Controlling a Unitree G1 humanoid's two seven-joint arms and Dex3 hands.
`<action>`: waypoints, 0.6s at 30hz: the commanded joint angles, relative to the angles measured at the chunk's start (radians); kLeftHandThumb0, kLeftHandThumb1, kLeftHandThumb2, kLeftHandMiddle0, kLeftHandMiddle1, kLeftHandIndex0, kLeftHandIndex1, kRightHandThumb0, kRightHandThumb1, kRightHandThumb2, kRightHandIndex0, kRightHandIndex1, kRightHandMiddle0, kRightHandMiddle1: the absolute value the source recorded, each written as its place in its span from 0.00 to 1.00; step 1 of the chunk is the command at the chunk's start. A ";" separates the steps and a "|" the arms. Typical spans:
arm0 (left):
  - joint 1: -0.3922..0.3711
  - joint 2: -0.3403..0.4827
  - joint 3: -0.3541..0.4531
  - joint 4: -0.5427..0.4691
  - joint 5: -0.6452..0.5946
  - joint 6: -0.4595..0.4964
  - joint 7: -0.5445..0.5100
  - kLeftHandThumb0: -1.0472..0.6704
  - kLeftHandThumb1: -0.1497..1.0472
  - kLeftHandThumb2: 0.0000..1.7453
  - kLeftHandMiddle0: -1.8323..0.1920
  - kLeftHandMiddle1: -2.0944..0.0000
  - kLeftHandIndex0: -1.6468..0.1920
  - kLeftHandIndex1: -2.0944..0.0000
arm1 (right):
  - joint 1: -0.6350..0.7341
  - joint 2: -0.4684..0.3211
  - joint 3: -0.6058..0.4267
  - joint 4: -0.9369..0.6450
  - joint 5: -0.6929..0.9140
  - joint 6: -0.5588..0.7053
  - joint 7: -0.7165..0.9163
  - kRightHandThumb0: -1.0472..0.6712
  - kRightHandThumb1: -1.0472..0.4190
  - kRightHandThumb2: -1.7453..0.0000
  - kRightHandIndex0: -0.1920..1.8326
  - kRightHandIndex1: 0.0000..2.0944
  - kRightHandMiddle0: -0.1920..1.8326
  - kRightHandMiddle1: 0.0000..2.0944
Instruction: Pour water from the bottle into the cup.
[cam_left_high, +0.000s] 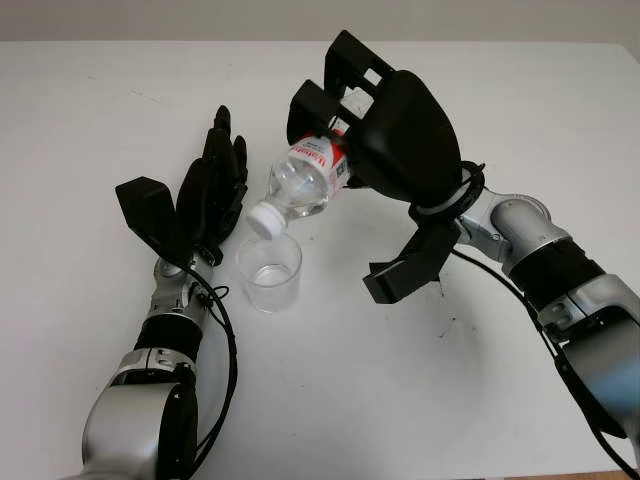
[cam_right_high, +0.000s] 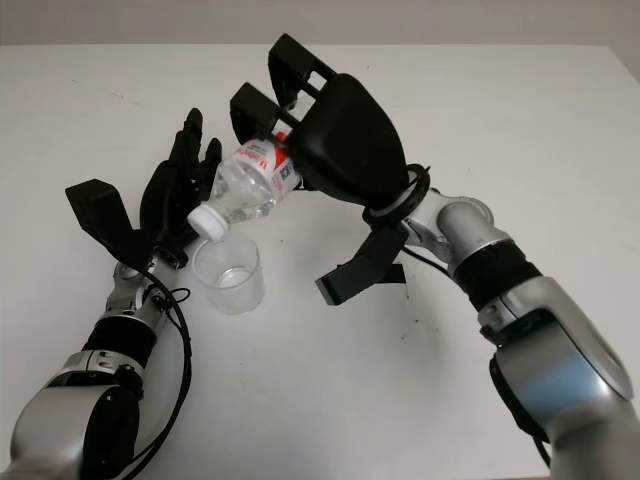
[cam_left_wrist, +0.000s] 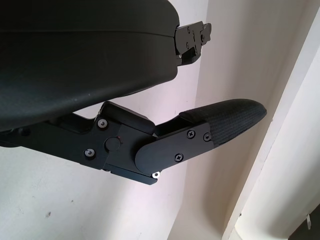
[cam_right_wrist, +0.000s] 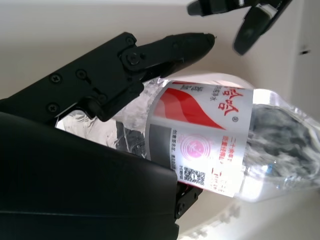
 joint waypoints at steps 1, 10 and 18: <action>0.025 -0.001 -0.001 0.013 0.002 0.010 0.000 0.12 1.00 0.45 1.00 1.00 1.00 1.00 | 0.044 0.021 -0.060 -0.051 0.086 -0.003 0.059 0.34 0.00 0.81 0.79 1.00 0.58 1.00; 0.025 0.003 -0.004 0.007 0.004 0.015 0.001 0.12 1.00 0.44 1.00 1.00 1.00 1.00 | 0.233 0.140 -0.265 -0.293 0.478 0.175 0.489 0.35 0.00 0.77 0.81 1.00 0.61 1.00; 0.023 0.002 -0.006 0.002 0.004 0.031 0.000 0.11 1.00 0.43 1.00 1.00 1.00 1.00 | 0.360 0.242 -0.429 -0.592 0.806 0.518 0.779 0.39 0.00 0.76 0.78 1.00 0.62 1.00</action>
